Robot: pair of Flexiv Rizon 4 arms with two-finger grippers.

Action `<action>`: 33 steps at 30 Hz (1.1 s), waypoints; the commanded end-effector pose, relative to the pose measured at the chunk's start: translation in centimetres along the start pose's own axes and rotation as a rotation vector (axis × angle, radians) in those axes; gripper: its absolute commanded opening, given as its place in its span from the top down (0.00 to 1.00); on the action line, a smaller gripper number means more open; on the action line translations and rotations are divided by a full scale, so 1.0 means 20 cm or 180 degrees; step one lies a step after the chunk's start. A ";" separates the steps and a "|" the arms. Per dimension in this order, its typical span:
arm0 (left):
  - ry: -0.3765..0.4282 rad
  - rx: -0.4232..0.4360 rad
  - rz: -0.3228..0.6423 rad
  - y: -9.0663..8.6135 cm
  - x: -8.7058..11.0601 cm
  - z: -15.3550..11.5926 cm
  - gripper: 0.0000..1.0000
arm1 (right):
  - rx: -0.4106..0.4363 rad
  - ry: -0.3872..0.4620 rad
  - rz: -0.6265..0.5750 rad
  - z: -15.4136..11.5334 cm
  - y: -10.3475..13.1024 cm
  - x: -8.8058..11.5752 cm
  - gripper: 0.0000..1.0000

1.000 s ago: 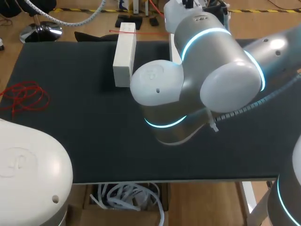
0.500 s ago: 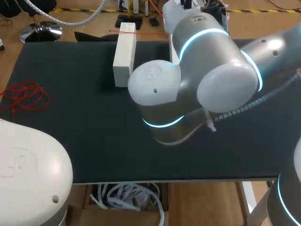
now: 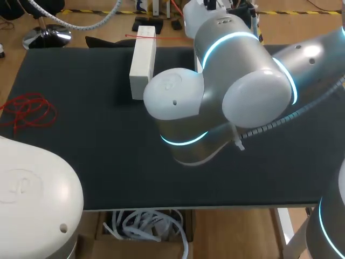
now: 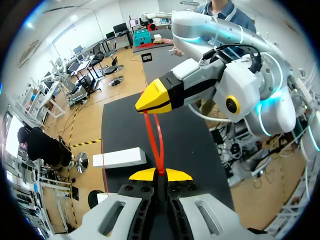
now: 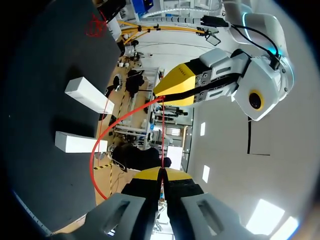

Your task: Grab the tape and strap the tape.

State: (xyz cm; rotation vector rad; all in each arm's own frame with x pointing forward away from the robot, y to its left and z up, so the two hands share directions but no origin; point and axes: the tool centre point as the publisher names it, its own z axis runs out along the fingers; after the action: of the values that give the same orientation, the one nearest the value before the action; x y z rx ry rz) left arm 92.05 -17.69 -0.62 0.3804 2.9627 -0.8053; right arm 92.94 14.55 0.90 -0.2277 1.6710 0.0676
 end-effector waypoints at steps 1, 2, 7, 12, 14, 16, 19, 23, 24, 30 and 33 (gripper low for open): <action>0.0002 -0.0011 -0.0003 0.00 0.00 0.00 1.00 | -0.0007 0.0027 -0.0012 -0.01 0.03 -0.01 1.00; 0.0002 -0.0011 -0.0003 0.00 0.00 0.00 1.00 | -0.0012 0.0027 -0.0013 -0.01 0.03 -0.01 1.00; 0.0002 -0.0011 -0.0003 0.00 0.00 0.00 1.00 | -0.0042 0.0029 -0.0016 0.00 0.05 -0.01 1.00; 0.0002 -0.0011 -0.0003 0.00 0.00 0.00 1.00 | -0.0072 0.0060 -0.0034 0.00 0.07 0.00 1.00; 0.0002 -0.0011 -0.0003 0.00 0.00 0.00 1.00 | -0.0084 0.0073 -0.0043 0.00 0.08 0.01 1.00; 0.0002 -0.0011 -0.0003 0.00 0.00 0.00 1.00 | -0.0104 0.0087 -0.0052 0.01 0.09 0.01 1.00; 0.0002 -0.0011 -0.0003 0.00 0.00 0.00 1.00 | -0.0156 0.0091 -0.0067 0.02 0.12 0.01 1.00; 0.0002 -0.0011 -0.0003 0.00 0.00 0.00 1.00 | -0.0208 0.0092 -0.0074 0.03 0.16 0.01 1.00; 0.0002 -0.0011 -0.0003 0.00 0.00 0.00 1.00 | -0.0223 0.0095 -0.0074 0.03 0.17 0.01 1.00; 0.0002 -0.0011 -0.0003 0.00 0.00 0.00 1.00 | -0.0282 0.0097 -0.0078 0.05 0.21 0.01 1.00; 0.0002 -0.0011 -0.0003 0.00 0.00 0.00 1.00 | -0.0308 0.0106 -0.0082 0.06 0.23 0.02 1.00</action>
State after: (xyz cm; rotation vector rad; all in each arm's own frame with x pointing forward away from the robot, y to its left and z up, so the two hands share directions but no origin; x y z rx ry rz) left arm 92.06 -17.60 -0.63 0.3791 2.9635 -0.8043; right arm 93.19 18.76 -0.17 -0.3228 1.6941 0.1311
